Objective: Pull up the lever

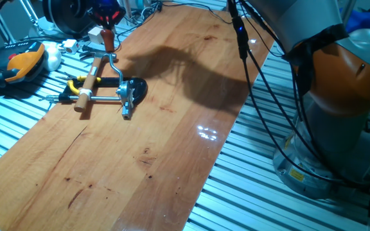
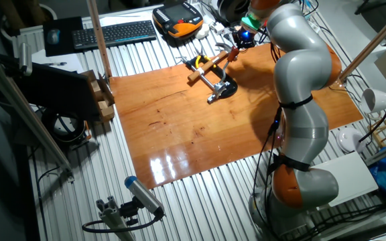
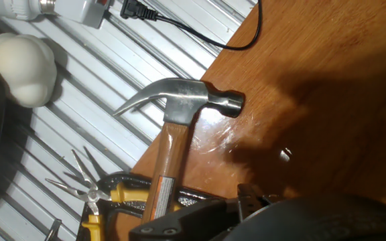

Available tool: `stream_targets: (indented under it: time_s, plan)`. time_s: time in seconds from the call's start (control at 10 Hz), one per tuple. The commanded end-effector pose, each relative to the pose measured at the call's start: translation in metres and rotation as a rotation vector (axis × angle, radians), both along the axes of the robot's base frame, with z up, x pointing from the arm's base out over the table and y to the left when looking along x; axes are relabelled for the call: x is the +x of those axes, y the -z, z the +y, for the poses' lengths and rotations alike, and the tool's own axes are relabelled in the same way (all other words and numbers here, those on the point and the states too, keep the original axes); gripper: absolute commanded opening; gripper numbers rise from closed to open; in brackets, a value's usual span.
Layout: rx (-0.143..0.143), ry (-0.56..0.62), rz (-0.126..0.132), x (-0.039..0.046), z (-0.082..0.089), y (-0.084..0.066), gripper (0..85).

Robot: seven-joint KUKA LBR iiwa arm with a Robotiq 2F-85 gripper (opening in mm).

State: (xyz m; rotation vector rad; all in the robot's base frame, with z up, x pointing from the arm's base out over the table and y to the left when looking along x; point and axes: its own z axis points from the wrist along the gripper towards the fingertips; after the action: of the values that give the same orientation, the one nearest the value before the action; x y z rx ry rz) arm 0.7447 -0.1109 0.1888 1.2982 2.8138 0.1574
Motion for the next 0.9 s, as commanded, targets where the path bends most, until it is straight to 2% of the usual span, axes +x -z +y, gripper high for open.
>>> stream_targets:
  time_s: [0.0,0.8]
  plan:
    - [-0.002,0.000,0.002,-0.0008,0.002,-0.001,0.0]
    - [-0.016,0.004,0.009,-0.0100,0.013,-0.018,0.0]
